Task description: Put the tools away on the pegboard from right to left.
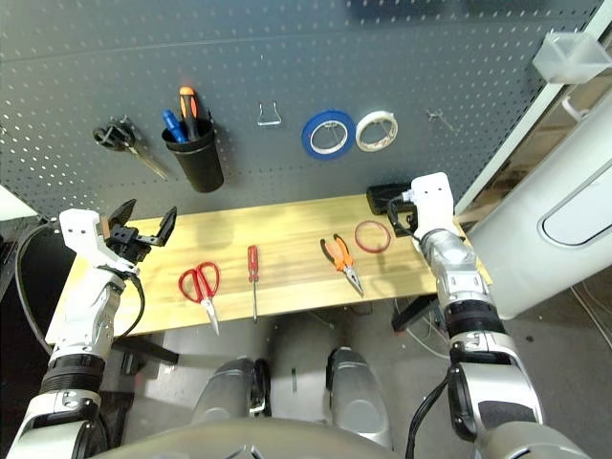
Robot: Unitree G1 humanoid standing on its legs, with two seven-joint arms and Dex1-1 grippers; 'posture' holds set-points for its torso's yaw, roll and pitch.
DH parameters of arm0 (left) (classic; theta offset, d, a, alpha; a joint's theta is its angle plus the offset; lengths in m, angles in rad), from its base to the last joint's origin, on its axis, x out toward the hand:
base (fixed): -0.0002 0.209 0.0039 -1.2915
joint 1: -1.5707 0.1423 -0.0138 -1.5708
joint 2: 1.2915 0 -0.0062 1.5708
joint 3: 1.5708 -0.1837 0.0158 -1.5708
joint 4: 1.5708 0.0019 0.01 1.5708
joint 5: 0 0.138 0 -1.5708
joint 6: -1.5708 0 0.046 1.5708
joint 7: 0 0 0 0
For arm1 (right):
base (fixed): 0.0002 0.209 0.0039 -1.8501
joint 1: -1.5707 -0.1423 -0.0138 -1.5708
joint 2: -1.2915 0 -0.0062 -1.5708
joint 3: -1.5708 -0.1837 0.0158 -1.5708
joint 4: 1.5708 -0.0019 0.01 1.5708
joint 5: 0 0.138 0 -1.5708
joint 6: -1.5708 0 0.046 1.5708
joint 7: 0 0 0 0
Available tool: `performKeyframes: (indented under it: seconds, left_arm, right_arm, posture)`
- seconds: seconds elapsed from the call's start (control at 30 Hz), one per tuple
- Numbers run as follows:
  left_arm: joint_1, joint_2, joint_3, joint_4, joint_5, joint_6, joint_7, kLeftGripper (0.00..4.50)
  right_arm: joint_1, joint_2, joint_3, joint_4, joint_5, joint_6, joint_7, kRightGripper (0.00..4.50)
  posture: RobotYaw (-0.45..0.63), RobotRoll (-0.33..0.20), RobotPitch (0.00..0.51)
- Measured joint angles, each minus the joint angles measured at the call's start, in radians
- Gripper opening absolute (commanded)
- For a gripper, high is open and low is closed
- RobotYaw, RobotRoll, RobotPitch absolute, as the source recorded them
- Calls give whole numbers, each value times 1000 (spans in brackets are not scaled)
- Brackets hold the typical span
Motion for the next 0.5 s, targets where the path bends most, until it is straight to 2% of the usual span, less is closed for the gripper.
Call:
performKeyframes:
  seconds: [0.07, 0.2, 0.5]
  left_arm:
    - [14, 37, -28, -80, -32, 66, -76, 4482]
    - [27, 70, -60, -184, -87, 173, -171, 4482]
    - [13, 106, -101, -309, -141, 338, -252, 4482]
  right_arm:
    - [-11, -38, 48, -17, -17, 79, 46, 4500]
    - [-60, -78, 120, 20, -64, 123, 96, 4500]
    - [-218, -62, 217, 272, -140, 78, 176, 4500]
  posture:
    - [-128, 0, 213]
    - [-131, 0, 241]
    - [-109, 0, 291]
